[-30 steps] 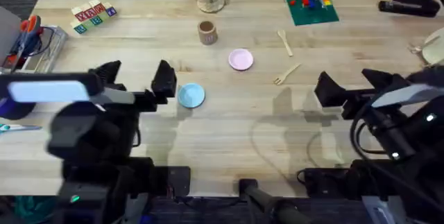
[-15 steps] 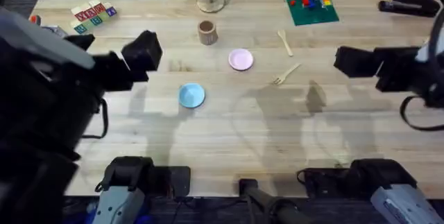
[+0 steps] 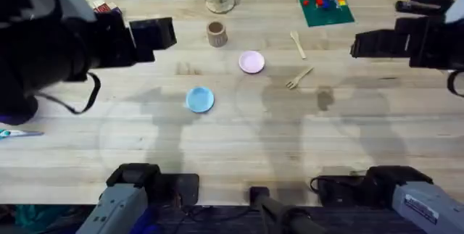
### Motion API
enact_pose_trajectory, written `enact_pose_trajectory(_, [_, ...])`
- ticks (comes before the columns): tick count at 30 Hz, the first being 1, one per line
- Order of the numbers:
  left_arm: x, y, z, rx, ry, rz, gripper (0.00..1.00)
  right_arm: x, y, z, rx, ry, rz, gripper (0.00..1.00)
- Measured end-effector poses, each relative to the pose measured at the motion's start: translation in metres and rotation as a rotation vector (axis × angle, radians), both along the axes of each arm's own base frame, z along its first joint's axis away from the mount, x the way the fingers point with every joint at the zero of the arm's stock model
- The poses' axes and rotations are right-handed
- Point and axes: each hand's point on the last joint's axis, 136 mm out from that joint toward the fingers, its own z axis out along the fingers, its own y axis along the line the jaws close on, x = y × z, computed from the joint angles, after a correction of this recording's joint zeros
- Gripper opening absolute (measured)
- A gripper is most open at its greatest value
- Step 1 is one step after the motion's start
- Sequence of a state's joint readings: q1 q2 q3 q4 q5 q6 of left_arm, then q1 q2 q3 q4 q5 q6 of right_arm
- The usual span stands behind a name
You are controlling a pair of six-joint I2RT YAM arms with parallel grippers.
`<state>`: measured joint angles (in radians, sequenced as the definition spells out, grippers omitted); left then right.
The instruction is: Pick up a utensil and set it on the pink plate, then put the other utensil in the container.
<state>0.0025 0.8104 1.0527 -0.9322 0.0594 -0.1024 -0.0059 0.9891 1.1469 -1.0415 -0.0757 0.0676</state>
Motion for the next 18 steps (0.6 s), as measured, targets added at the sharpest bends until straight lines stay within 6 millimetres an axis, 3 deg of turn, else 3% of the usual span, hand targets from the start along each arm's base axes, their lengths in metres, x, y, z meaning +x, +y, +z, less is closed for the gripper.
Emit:
enact_pose_trajectory(9, [0.014,-0.001,-0.01,-0.006,0.083,-0.001,0.993,0.01,0.0,-0.002,0.019,0.018,-0.029,0.995])
enact_pose_trajectory(13, [0.016,-0.001,-0.008,-0.006,0.074,-0.001,0.993,-0.004,0.0,-0.01,0.127,0.104,-0.2,0.995])
enact_pose_trajectory(18, [0.016,-0.001,-0.008,-0.006,0.071,-0.001,0.992,0.001,0.004,-0.008,0.205,0.098,-0.276,0.996])
